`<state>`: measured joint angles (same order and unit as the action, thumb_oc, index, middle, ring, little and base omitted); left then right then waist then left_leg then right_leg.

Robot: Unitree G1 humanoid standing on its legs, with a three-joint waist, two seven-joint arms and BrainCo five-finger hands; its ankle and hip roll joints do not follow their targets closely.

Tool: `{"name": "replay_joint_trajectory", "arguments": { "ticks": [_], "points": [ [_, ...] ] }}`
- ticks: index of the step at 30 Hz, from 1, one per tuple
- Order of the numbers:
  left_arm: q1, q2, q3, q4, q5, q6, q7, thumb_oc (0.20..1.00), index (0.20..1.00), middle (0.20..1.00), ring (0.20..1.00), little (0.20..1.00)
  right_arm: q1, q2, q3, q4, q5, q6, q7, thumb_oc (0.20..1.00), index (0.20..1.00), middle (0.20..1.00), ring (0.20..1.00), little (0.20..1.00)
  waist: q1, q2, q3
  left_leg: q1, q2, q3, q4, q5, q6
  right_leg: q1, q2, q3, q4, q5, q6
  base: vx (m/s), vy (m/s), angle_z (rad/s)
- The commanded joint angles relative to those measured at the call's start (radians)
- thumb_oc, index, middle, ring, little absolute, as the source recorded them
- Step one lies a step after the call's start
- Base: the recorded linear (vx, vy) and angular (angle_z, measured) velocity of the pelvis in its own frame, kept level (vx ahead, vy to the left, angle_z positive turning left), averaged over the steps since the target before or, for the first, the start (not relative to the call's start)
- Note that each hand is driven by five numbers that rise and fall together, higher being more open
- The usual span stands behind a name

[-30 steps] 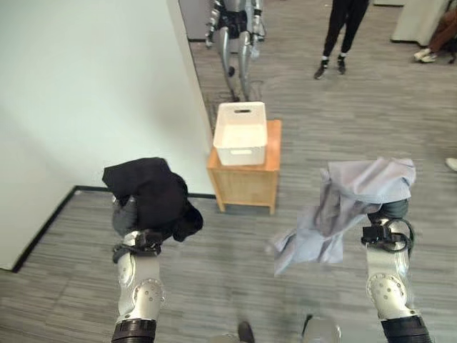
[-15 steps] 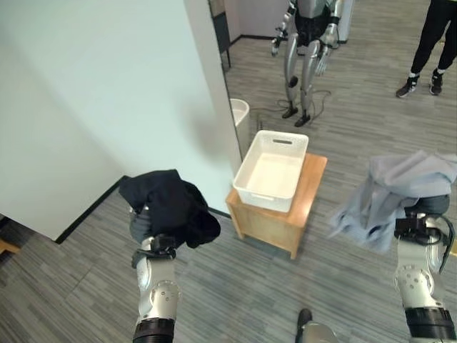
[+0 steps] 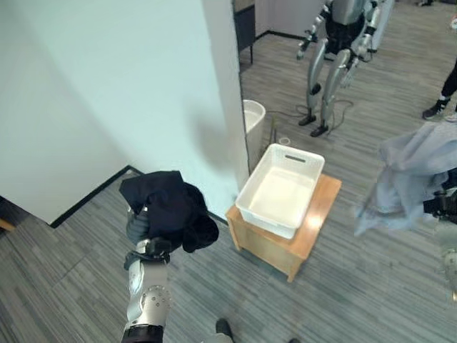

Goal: Pick up bed clothes into laundry basket.

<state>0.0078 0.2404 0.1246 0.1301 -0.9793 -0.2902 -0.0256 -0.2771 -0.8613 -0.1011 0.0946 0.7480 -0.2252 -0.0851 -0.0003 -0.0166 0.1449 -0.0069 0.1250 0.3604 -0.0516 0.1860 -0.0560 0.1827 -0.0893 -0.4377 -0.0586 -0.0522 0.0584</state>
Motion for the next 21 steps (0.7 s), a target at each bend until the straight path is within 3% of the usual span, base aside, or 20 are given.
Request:
{"name": "replay_joint_trajectory", "arguments": {
  "ticks": [1, 3, 6, 11, 15, 21],
  "points": [
    [0.001, 0.077, 0.021, -0.109, -0.020, -0.028, -0.051, 0.200, 0.200, 0.200, 0.200, 0.200, -0.204, -0.047, 0.059, 0.040, -0.033, -0.045, -0.024, 0.200, 0.200, 0.200, 0.200, 0.200, 0.051, -0.048, -0.061, 0.024, 0.038, -0.008, 0.045, -0.063, -0.074, -0.028, -0.131, 0.041, -0.022, 0.099, 0.083, 0.10, 0.064, 0.31],
    [0.038, 0.080, 0.021, -0.121, -0.025, -0.018, -0.053, 0.200, 0.200, 0.200, 0.200, 0.200, -0.398, -0.122, 0.154, 0.171, -0.036, -0.019, -0.042, 0.200, 0.200, 0.200, 0.200, 0.200, 0.077, -0.062, -0.066, 0.032, 0.028, -0.008, 0.018, -0.061, -0.072, -0.035, -0.135, 0.040, -0.024, 0.108, 0.091, 0.10, 0.059, 0.20],
    [0.063, 0.082, 0.014, -0.124, -0.034, -0.005, -0.057, 0.200, 0.200, 0.200, 0.200, 0.200, -0.549, -0.144, 0.242, 0.237, -0.030, -0.010, -0.048, 0.200, 0.200, 0.200, 0.200, 0.200, 0.092, -0.070, -0.067, 0.035, 0.023, -0.010, -0.001, -0.059, -0.069, -0.044, -0.137, 0.036, -0.025, 0.115, 0.098, 0.05, 0.042, 0.09],
    [0.083, 0.084, 0.002, -0.113, -0.043, 0.012, -0.056, 0.200, 0.200, 0.200, 0.200, 0.200, -0.673, -0.134, 0.330, 0.259, -0.054, 0.010, -0.052, 0.200, 0.200, 0.200, 0.200, 0.200, 0.108, -0.078, -0.066, 0.033, 0.017, -0.022, -0.013, -0.060, -0.065, -0.047, -0.140, 0.023, -0.024, 0.121, 0.103, 0.04, 0.021, 0.08],
    [0.078, 0.082, -0.006, -0.095, -0.057, 0.025, -0.053, 0.200, 0.200, 0.200, 0.200, 0.200, -0.756, -0.089, 0.423, 0.245, -0.176, 0.053, -0.058, 0.200, 0.200, 0.200, 0.200, 0.200, 0.123, -0.085, -0.058, 0.028, 0.010, -0.030, -0.020, -0.064, -0.059, -0.058, -0.141, 0.018, -0.024, 0.128, 0.106, 0.02, 0.012, 0.08],
    [0.072, 0.077, -0.015, -0.070, -0.066, 0.030, -0.043, 0.200, 0.200, 0.200, 0.200, 0.200, -0.812, -0.029, 0.460, 0.282, -0.230, 0.074, -0.078, 0.200, 0.200, 0.200, 0.200, 0.200, 0.131, -0.087, -0.048, 0.021, 0.007, -0.031, -0.027, -0.064, -0.058, -0.070, -0.142, 0.016, -0.028, 0.138, 0.109, 0.00, 0.000, 0.00]
  ]
}}
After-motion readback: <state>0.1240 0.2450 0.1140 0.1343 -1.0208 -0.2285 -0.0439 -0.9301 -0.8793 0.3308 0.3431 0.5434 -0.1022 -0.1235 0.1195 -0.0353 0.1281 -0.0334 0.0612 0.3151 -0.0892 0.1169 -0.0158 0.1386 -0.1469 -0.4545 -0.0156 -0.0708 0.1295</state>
